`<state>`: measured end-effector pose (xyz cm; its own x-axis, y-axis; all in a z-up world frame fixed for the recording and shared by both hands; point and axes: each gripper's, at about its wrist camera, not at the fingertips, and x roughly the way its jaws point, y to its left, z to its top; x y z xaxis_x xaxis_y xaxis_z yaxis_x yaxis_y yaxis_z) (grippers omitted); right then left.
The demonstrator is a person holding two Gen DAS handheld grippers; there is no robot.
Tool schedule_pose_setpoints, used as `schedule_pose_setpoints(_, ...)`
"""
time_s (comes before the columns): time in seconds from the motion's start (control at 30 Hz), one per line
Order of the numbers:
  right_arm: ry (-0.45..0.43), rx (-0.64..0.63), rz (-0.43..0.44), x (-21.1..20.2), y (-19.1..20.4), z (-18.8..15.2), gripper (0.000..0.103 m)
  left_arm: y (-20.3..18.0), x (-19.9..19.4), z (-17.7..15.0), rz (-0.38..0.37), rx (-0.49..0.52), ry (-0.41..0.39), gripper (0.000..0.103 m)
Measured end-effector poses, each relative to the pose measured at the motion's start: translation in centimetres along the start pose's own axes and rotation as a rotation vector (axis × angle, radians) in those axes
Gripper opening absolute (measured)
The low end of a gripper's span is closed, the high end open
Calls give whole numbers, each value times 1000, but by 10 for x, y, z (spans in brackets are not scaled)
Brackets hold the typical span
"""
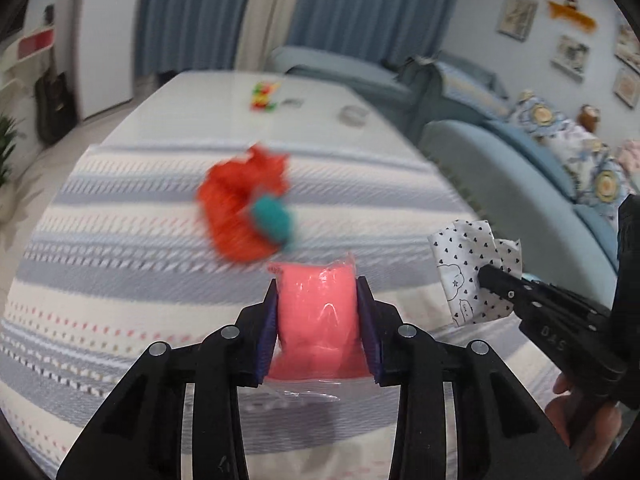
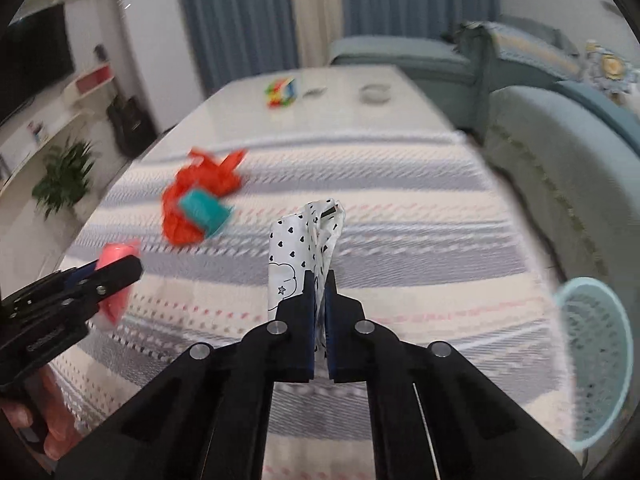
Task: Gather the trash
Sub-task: 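Grasp the pink packet with left tool while right tool grasps white patterned paper, then carry pink packet and white paper over the basket and open both tools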
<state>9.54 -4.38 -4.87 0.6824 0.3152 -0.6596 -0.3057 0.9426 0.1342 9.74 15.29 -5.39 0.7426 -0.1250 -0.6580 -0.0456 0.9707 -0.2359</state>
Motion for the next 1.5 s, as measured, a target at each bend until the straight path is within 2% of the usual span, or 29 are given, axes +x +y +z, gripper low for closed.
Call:
schedule_pose_setpoints(0.1, -74, 56, -31, -39, -25, 2, 3, -27, -8, 11, -68, 17, -24, 34)
schedule_pose_setpoints(0.27, -162, 112, -124, -89, -70, 7, 3, -93, -21, 23, -155, 107, -73, 34)
schedule_pose_setpoints(0.33, -182, 131, -146, -106, -89, 7, 3, -116, -21, 25, -184, 134, -80, 34)
schedule_pose_setpoints(0.47, -210, 173, -254, -141, -132, 1, 3, -170, -16, 29, -270, 190, -82, 34)
schedule_pose_setpoints(0.67, -220, 262, -368, -166, -191, -18, 3, -246, 2, 27, -370, 283, -71, 34)
schedule_pose_setpoints(0.87, -170, 370, -423, -161, -240, -45, 3, -303, 26, 18, -454, 311, -22, 34)
schedule_pose_setpoints(1.07, -103, 457, -448, -141, -274, -71, 3, -339, 62, 1, -488, 337, 60, 35)
schedule_pose_setpoints(1.37, -35, 565, -464, -110, -300, -100, 3, -356, 108, -28, -498, 371, 174, 36)
schedule_pose_setpoints(1.5, -25, 593, -449, -101, -306, -103, 3, -355, 115, -33, -490, 380, 179, 43)
